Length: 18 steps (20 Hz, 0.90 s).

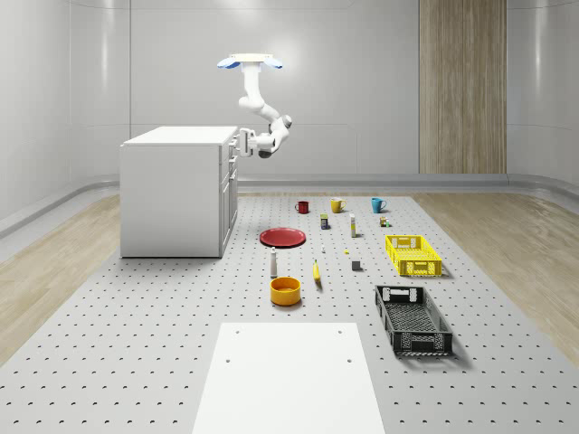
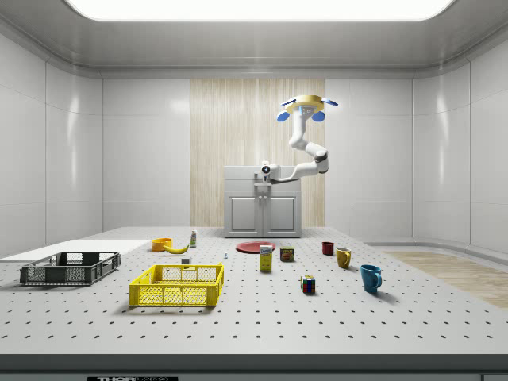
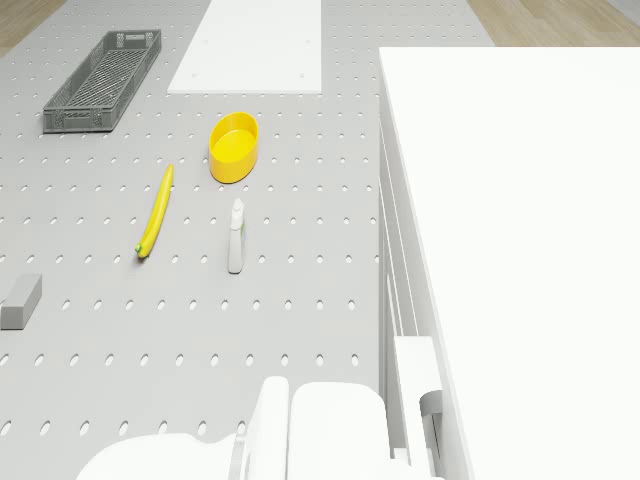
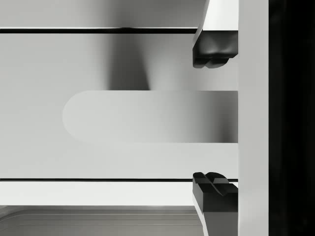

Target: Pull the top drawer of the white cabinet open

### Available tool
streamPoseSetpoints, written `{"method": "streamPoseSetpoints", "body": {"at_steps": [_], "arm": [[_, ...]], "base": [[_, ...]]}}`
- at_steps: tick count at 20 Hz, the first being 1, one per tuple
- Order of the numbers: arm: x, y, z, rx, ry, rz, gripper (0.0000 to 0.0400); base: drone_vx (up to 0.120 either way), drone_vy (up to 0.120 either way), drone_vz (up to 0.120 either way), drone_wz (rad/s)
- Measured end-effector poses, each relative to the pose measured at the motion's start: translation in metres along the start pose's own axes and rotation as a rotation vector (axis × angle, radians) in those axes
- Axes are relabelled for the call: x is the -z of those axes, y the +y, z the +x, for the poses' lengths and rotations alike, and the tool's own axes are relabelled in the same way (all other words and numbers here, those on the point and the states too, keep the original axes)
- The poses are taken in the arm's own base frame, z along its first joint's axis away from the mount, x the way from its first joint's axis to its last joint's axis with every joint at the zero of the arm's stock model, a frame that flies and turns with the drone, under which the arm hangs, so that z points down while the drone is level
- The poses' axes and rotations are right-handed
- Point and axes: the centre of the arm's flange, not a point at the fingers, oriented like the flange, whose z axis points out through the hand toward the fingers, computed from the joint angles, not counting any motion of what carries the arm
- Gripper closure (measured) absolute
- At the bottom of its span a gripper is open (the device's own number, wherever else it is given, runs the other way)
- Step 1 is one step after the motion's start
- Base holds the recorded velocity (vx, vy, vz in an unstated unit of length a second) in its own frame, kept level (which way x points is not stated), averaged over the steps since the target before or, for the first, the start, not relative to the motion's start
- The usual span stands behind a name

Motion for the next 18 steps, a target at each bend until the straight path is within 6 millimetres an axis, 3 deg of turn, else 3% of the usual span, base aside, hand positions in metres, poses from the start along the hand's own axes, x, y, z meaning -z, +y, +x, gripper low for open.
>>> {"method": "streamPoseSetpoints", "body": {"at_steps": [11, 14, 18], "arm": [[0.0000, -0.0017, -0.0017, 0.000, 0.000, 0.000, 0.0088], [0.0000, -0.0017, -0.0017, 0.000, 0.000, 0.000, 0.0194], [0.0000, -0.0018, -0.0018, 0.000, 0.000, 0.000, 0.0254]], "base": [[0.000, 0.000, 0.000, 0.000], [0.000, 0.000, 0.000, 0.000], [0.000, 0.000, 0.000, 0.000]]}}
